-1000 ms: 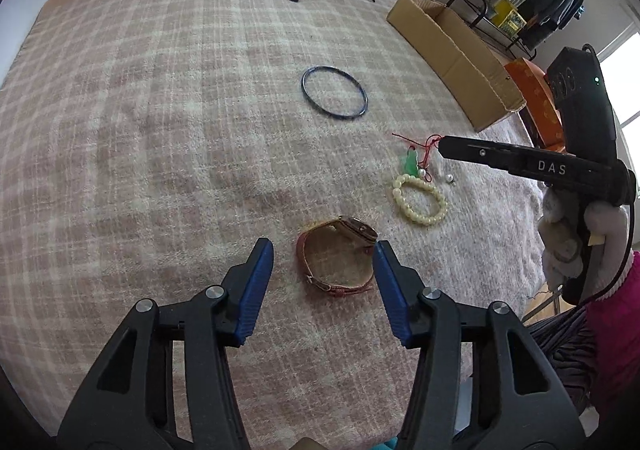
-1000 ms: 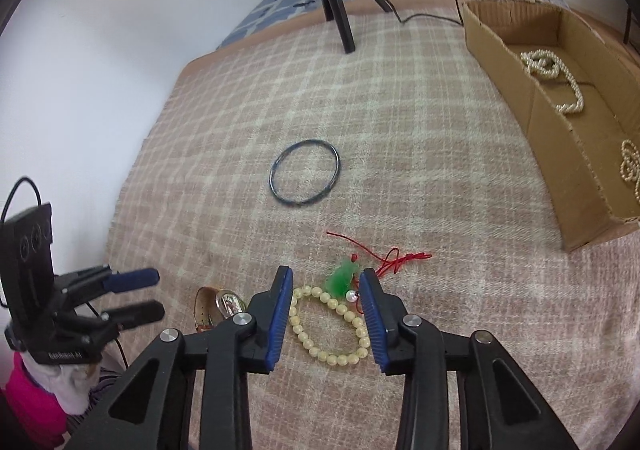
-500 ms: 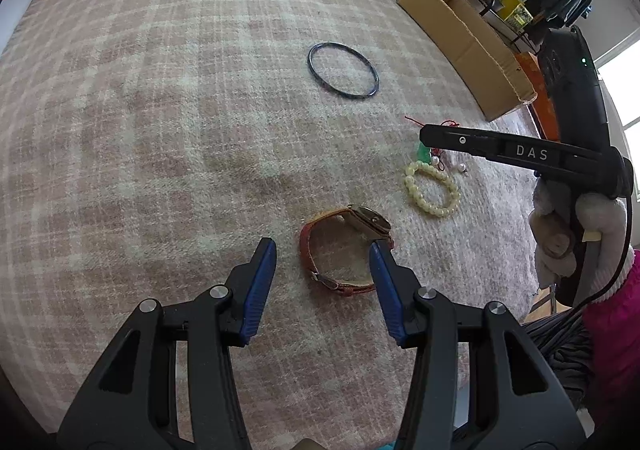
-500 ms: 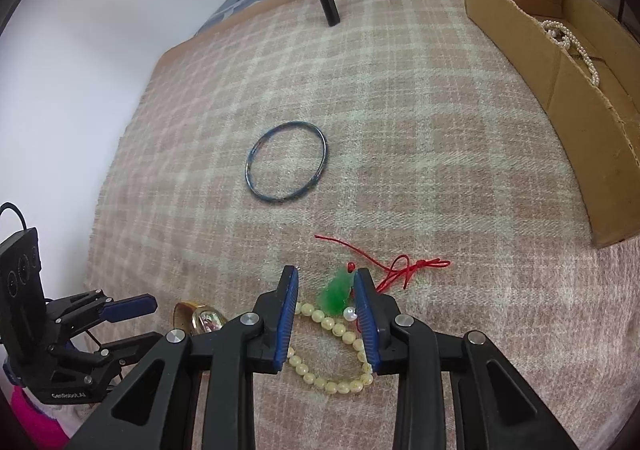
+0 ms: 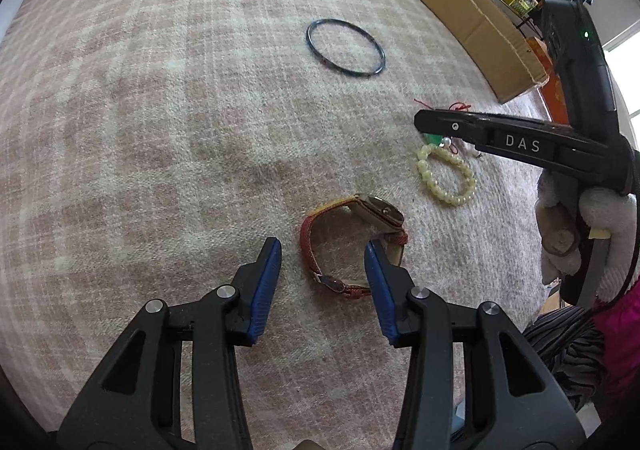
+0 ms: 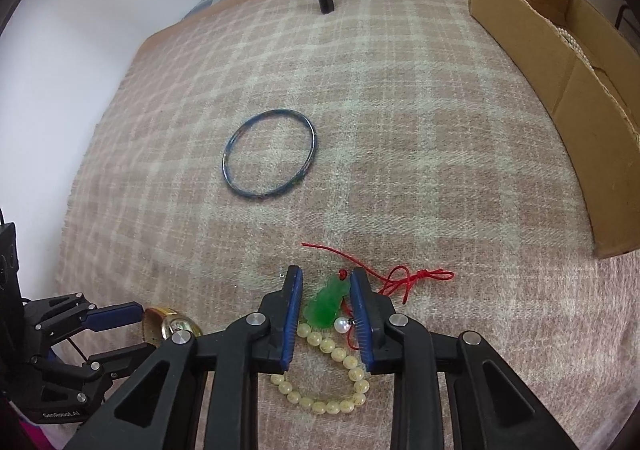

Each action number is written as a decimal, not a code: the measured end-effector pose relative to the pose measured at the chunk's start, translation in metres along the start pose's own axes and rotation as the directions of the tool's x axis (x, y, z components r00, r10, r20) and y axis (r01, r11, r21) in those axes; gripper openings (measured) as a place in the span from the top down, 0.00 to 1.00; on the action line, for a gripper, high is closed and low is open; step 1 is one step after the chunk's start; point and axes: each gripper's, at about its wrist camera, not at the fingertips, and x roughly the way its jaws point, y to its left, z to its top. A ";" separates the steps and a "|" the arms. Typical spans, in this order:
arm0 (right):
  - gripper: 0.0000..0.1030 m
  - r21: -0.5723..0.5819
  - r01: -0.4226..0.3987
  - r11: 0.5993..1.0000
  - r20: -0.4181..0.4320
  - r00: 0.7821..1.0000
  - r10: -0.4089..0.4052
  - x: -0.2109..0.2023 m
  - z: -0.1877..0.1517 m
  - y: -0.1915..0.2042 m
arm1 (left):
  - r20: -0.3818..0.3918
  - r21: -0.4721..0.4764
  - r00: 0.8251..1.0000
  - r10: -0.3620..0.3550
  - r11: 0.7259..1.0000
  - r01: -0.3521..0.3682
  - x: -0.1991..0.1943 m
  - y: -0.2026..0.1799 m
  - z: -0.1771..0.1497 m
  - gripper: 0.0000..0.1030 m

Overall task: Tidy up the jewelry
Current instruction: 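Close the right tool on the green pendant of the bead bracelet, then lift the right tool toward the box while the left tool grasps the brown watch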

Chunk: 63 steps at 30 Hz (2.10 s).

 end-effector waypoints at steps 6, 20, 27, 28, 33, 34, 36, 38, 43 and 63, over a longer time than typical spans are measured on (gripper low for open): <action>0.85 -0.043 0.054 0.998 0.020 0.998 -0.053 0.002 -0.001 0.008 | -0.012 0.014 0.999 0.029 0.999 -0.029 0.009 -0.003 0.002 0.66; 0.91 -0.047 0.033 0.998 0.074 0.997 -0.030 -0.012 -0.008 0.007 | 0.041 0.030 0.996 0.077 0.996 -0.079 0.002 -0.006 0.006 0.95; 0.92 -0.036 -0.001 0.999 0.120 0.993 0.006 -0.030 -0.007 0.004 | 0.078 0.021 0.995 0.064 0.998 -0.066 -0.017 -0.003 0.003 0.95; 0.92 -0.032 -0.008 0.999 0.127 0.992 0.012 -0.032 -0.006 0.005 | 0.085 0.019 0.995 0.059 0.998 -0.061 -0.018 -0.004 0.003 0.95; 0.92 -0.030 -0.034 0.999 0.169 0.985 0.038 -0.050 -0.004 0.008 | 0.112 0.020 0.993 0.044 0.999 -0.047 -0.028 -0.009 0.005 0.95; 0.92 -0.032 -0.035 0.999 0.178 0.983 0.040 -0.053 -0.003 0.009 | 0.120 0.020 0.992 0.042 0.999 -0.045 -0.031 -0.009 0.006 0.95; 0.92 -0.034 -0.040 0.999 0.198 0.979 0.046 -0.061 -0.002 0.009 | 0.133 0.021 0.990 0.038 0.999 -0.041 -0.036 -0.011 0.008 0.95; 0.92 -0.034 -0.046 0.998 0.221 0.974 0.053 -0.071 0.000 0.010 | 0.148 0.018 0.989 0.025 0.999 -0.028 -0.043 -0.014 0.008 0.95; 0.92 -0.024 -0.081 0.996 0.287 0.954 0.084 -0.100 0.005 0.006 | 0.181 0.008 0.983 -0.018 1.000 0.017 -0.056 -0.018 0.015 0.95; 0.92 0.045 -0.070 0.997 0.541 0.840 0.035 -0.217 0.024 -0.049 | 0.286 0.078 0.952 -0.107 0.993 0.088 -0.089 -0.074 0.067 0.95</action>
